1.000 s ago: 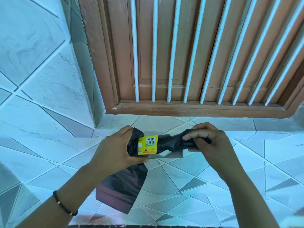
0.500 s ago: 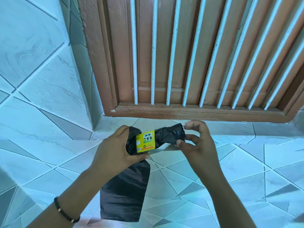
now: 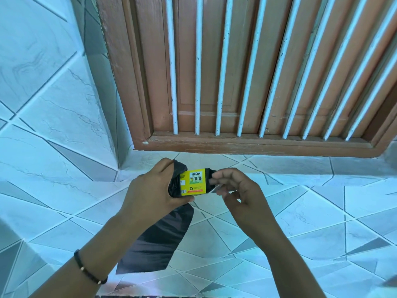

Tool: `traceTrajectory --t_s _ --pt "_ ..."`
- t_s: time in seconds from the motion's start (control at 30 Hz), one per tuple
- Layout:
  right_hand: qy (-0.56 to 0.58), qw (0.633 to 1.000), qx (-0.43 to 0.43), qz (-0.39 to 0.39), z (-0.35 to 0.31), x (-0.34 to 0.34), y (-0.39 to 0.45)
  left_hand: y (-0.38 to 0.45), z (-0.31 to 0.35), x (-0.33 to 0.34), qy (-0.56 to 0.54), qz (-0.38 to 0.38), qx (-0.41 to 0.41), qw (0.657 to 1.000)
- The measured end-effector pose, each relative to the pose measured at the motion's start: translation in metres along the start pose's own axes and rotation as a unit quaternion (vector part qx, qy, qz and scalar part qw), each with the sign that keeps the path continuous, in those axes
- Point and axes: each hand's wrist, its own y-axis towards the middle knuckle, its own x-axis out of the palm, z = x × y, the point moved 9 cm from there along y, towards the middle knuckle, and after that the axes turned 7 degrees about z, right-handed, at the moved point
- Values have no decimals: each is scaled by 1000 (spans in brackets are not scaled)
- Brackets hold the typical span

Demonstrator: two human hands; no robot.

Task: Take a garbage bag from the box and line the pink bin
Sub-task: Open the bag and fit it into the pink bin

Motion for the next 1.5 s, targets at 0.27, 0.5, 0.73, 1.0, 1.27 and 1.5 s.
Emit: traceTrajectory --t_s 0.27,0.5,0.73,1.0,1.27,1.5 --pt "-17 998 61 12 17 -3 1 1 5 -1 35 31 33 998" --pt "19 994 21 102 9 1 2 9 22 -13 67 113 68 989" --pt "138 968 8 211 10 -35 19 10 0 -51 -85 240 -112 960" --pt "126 966 17 225 22 -39 21 -8 -42 36 -615 106 -334 707" --pt "108 958 -27 265 23 -59 21 -27 -80 46 -541 120 -404 727" --pt "130 981 -35 141 15 -16 17 -13 -43 55 -587 51 -372 717"
